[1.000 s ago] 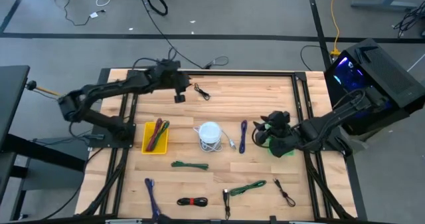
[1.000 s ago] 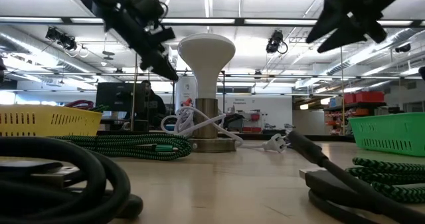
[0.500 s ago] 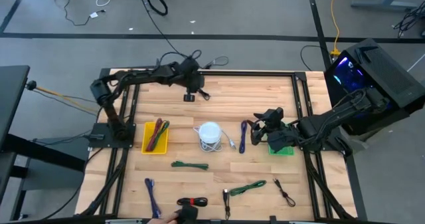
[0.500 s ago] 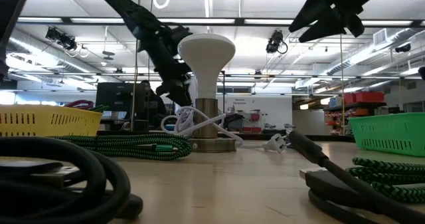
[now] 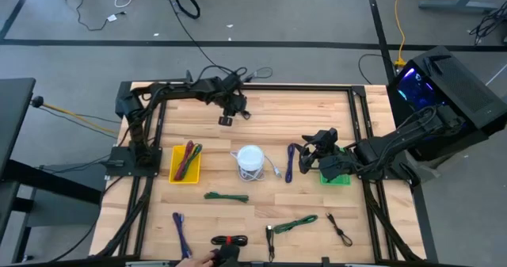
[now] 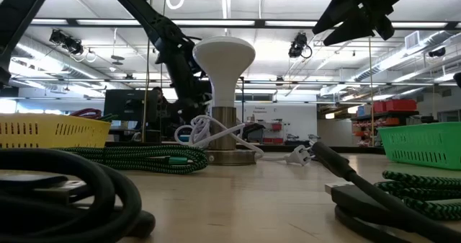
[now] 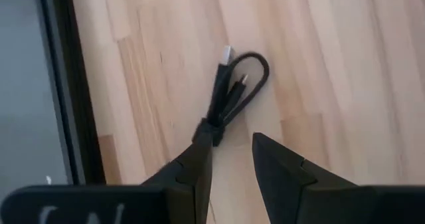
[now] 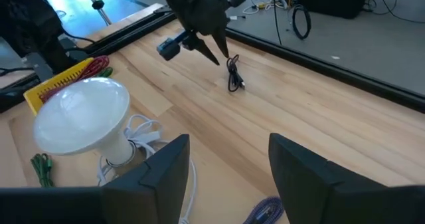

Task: Pick & Place USB Port
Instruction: Put the black charger cable into the green bin

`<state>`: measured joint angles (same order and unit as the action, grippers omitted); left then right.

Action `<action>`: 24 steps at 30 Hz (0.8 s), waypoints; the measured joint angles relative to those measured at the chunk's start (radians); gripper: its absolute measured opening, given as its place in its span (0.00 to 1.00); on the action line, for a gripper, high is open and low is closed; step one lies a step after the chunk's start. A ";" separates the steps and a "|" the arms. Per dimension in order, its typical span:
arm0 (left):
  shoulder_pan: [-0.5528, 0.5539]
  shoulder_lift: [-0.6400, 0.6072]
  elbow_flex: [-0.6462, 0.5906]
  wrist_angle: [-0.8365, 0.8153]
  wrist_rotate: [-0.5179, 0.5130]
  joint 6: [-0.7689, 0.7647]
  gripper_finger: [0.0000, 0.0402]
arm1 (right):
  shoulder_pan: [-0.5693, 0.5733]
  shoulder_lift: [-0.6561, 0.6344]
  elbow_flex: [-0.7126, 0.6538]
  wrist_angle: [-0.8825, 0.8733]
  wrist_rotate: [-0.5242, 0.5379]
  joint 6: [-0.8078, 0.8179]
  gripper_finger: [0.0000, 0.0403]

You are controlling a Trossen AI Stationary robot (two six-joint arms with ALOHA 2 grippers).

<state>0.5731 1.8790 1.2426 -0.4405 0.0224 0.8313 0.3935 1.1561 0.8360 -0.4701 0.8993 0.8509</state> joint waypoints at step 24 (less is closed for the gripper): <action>0.003 0.123 0.003 0.126 -0.025 0.026 0.28 | 0.000 0.003 0.000 0.031 0.018 -0.022 0.51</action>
<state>0.5758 2.0021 1.2455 -0.3147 -0.0029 0.8577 0.3931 1.1587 0.8360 -0.4388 0.9177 0.8291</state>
